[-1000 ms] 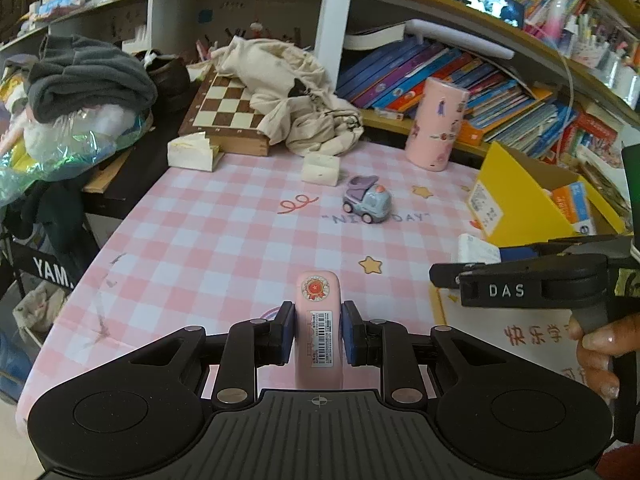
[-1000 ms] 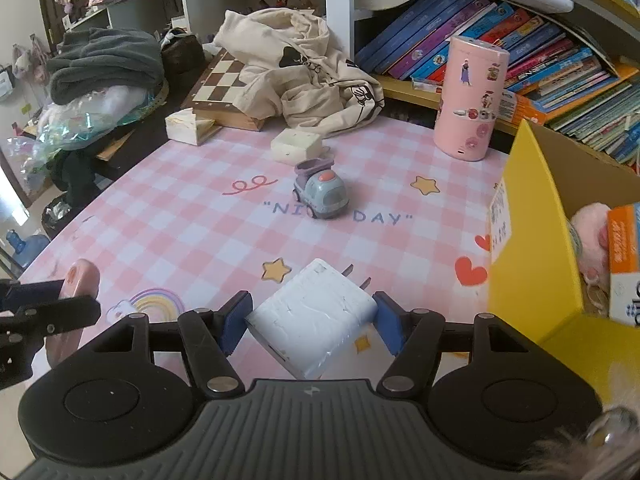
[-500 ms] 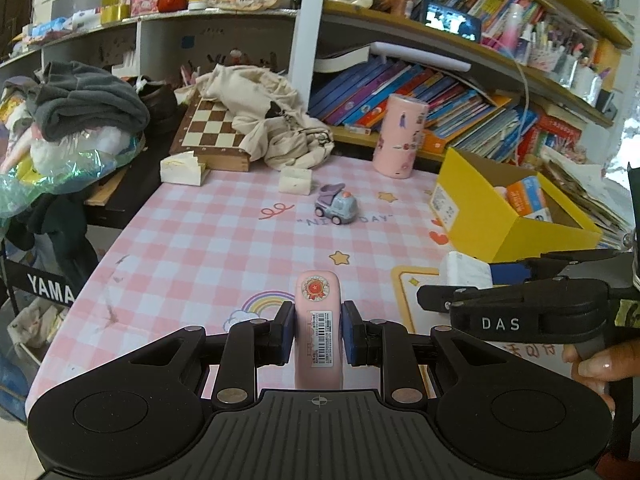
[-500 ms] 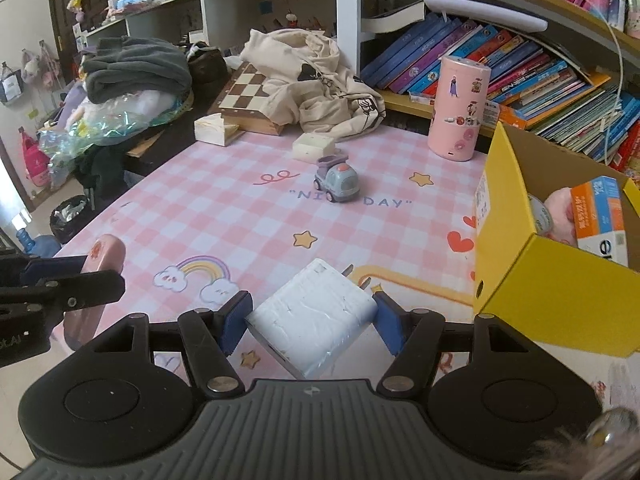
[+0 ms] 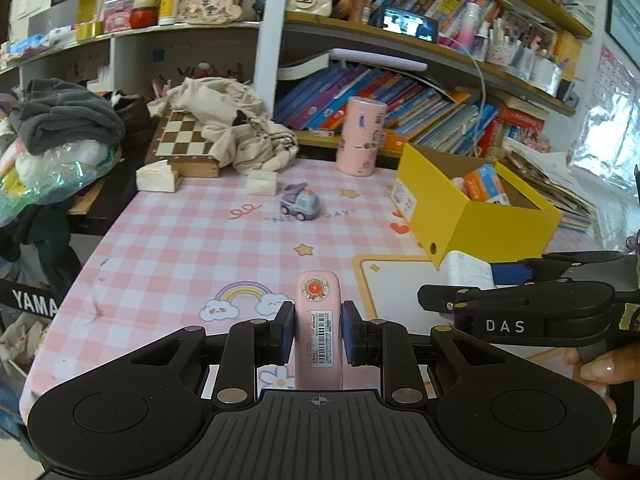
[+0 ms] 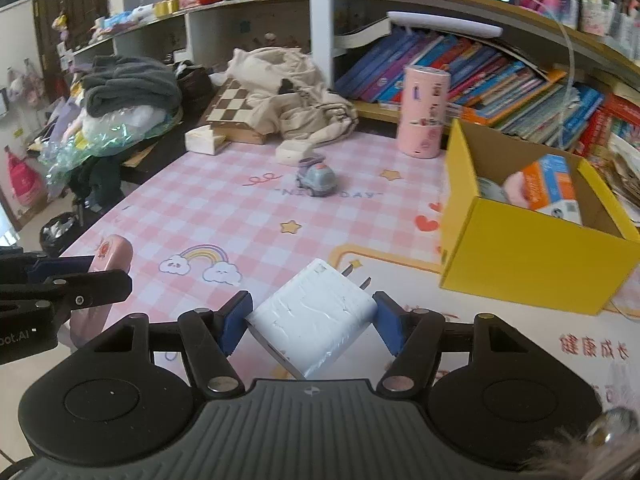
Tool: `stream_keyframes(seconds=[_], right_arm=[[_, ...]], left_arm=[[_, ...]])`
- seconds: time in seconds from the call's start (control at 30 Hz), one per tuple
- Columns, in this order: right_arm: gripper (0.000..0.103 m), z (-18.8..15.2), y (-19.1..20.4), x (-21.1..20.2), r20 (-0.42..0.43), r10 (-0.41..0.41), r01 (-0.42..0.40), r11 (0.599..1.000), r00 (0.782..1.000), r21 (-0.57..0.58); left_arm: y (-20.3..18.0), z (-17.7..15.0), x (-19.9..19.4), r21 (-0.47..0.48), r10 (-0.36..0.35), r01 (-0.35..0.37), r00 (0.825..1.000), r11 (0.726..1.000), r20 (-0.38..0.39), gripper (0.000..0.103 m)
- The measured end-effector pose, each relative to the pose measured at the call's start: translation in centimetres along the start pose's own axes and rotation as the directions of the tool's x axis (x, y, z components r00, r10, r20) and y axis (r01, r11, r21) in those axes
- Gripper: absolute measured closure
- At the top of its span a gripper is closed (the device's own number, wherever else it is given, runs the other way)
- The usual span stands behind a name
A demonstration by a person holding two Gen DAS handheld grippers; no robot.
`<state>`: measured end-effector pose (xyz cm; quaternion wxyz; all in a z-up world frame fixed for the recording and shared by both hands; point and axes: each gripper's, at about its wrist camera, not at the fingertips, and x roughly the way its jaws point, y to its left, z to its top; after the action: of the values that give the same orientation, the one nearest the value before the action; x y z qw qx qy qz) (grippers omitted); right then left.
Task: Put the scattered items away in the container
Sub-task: 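Carry the pink eraser and white charger toward the yellow box with both tools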
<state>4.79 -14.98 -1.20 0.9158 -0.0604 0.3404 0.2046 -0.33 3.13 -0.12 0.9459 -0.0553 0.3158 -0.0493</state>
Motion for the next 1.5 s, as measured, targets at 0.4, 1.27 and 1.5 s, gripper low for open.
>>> stream_keyframes(seconds=[0.4,1.27,1.5], right_arm=[[0.04,-1.2,-1.4,-1.8,-0.002,-0.05,0.05,0.998,0.999,0.035],[0.04,-2.6,-9.9,-3.1,-0.008,-0.092,0.093,0.985,0.996,0.144],[0.04,-3.0,-12.7,-3.4,-0.027,-0.13,0.133,0.976,0.991,0.173]], left_arm=[[-1.7,0.0,-0.2,0.033,-0.038,0.038,0.999,0.999,0.013,0.08],[-9.9,1.9,4.9,0.154,-0.112,0.12,0.992,0.981,-0.059,0.08],[-12.2,2.2,6.6,0.169,-0.147,0.159,0.985,0.973,-0.086,0.08]])
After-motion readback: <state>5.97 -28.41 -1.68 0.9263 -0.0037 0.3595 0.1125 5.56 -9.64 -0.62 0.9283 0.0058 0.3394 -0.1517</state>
